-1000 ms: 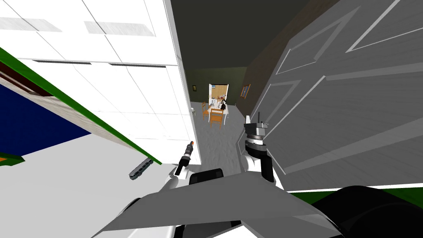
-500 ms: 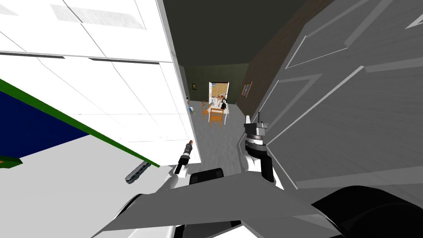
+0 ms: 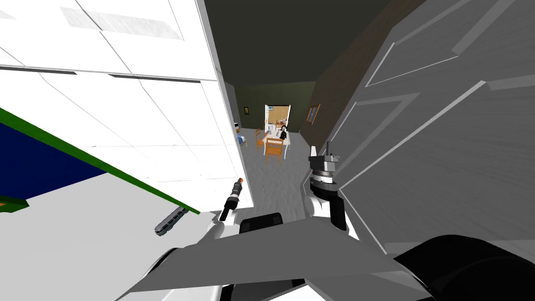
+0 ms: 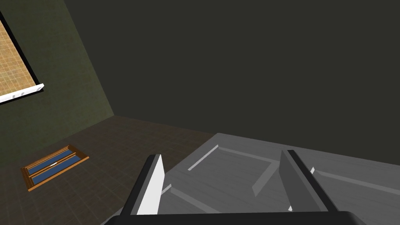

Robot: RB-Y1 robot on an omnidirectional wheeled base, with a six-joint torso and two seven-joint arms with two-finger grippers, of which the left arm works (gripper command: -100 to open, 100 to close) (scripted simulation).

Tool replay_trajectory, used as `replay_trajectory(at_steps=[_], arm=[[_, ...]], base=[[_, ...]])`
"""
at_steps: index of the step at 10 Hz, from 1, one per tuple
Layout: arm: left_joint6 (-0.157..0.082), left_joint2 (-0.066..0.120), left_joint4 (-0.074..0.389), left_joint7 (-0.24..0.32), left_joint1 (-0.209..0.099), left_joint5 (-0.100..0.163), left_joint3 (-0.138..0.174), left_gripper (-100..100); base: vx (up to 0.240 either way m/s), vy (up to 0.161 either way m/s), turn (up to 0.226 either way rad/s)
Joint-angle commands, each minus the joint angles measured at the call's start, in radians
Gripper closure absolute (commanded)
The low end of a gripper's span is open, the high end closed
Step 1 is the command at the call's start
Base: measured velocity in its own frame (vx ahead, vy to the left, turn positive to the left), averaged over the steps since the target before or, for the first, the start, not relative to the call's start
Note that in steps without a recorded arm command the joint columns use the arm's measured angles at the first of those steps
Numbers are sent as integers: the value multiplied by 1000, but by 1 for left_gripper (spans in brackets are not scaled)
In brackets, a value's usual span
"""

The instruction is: Push the door open

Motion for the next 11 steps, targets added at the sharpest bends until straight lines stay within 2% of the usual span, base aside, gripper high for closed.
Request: replay_trajectory(at_steps=[1, 4, 7, 8, 11], arm=[[9, 14, -17, -10, 6, 14, 27, 100], [11, 19, -15, -22, 5, 29, 55, 100], [11, 19, -15, -22, 5, 29, 55, 100], [12, 22, -13, -31, 5, 42, 78, 100], [13, 24, -12, -39, 5, 52, 96, 100]], base=[[141, -81, 38], [199, -81, 57], [61, -17, 9], [89, -60, 61], [155, -108, 76]])
